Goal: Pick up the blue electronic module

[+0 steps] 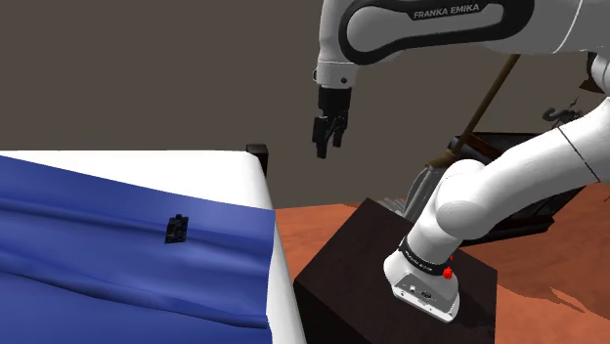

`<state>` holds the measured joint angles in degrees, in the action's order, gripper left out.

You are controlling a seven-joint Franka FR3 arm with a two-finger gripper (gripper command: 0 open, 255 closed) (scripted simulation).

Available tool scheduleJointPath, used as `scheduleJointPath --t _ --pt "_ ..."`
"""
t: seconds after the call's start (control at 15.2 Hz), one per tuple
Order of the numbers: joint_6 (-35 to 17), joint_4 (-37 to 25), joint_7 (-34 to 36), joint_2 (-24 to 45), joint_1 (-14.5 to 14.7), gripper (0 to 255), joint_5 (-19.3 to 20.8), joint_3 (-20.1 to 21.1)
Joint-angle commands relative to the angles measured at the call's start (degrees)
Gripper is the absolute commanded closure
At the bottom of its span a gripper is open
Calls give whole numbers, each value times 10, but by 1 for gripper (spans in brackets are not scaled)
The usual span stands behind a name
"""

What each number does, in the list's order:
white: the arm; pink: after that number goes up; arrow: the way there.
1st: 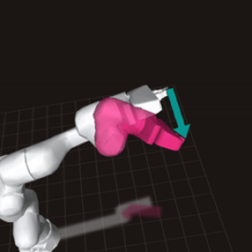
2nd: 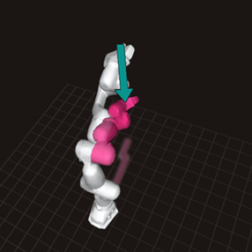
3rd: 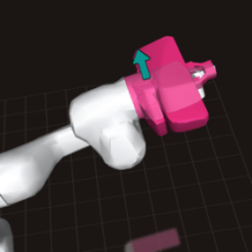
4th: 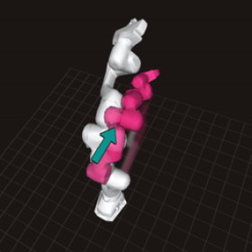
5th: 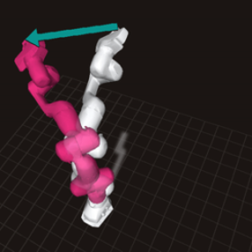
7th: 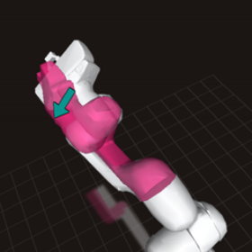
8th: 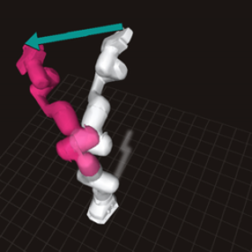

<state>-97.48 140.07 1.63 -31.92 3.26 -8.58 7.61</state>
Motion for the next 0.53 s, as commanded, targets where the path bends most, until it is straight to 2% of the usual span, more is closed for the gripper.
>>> scheduleJointPath --t 0.0,0.46 --pt "-25 -14 23 35 7 0 -5 21" --pt "-107 -76 108 170 23 0 5 91"
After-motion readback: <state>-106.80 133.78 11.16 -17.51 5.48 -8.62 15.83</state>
